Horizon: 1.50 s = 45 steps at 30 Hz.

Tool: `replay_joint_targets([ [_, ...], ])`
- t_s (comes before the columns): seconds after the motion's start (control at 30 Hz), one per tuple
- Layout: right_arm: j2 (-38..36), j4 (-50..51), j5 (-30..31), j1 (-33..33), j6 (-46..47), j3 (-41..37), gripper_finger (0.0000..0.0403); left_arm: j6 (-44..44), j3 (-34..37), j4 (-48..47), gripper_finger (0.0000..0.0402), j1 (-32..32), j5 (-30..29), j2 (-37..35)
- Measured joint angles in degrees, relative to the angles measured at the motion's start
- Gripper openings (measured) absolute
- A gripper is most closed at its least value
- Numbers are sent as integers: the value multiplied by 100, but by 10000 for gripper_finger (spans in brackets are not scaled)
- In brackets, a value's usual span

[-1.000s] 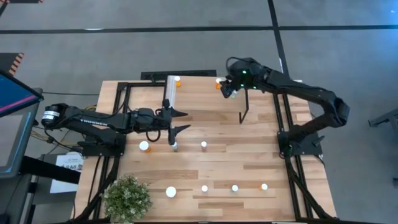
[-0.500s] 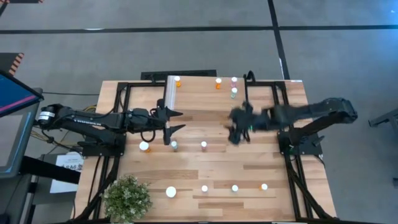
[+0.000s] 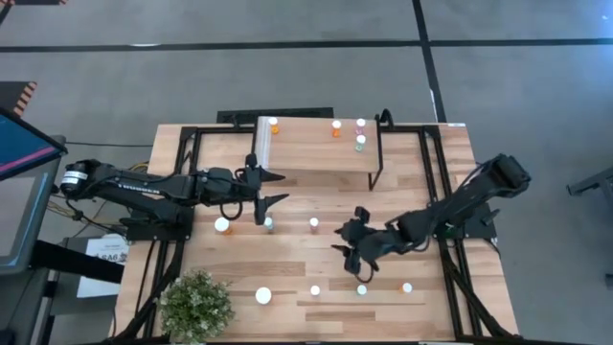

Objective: Pick and place medicine bottles onto shelf by color
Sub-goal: Put the top pink small pill bottle on the shelf

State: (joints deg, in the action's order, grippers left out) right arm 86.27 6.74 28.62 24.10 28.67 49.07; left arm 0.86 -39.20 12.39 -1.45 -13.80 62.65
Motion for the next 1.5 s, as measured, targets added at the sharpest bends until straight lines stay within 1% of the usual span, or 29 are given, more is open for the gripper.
replay_joint_targets([
  [0.13,400,-72,-5,-310,0,-52,221,21,0,-14,229,0,-2,-2],
  [0.2,574,-276,-44,-464,-7,-52,221,28,-2,12,229,1,-2,-2],
  [0.33,856,-574,-472,-785,-175,-62,221,37,-2,-5,229,2,-2,-2],
  [0.5,927,-1051,-691,-1067,-410,-221,221,42,-2,-37,229,2,115,-2],
  [0.6,761,-1498,-790,-1156,-424,-561,221,112,-2,-97,229,2,138,-2],
  [0.73,617,-2472,-834,-1132,-640,-1091,221,151,-2,-140,229,2,136,-2],
  [0.87,777,-3547,-864,-1153,-863,-1422,221,151,-2,-83,229,4,129,-2],
  [1.13,1549,-4381,-920,-1354,-925,-1422,221,147,-2,-90,229,4,122,-2],
  [1.23,1737,-4677,-946,-1447,-923,-1420,221,149,-2,-94,229,4,114,-2],
  [1.5,2236,-4861,-1420,-1677,-910,-1017,221,147,-2,-95,229,4,116,-2],
])
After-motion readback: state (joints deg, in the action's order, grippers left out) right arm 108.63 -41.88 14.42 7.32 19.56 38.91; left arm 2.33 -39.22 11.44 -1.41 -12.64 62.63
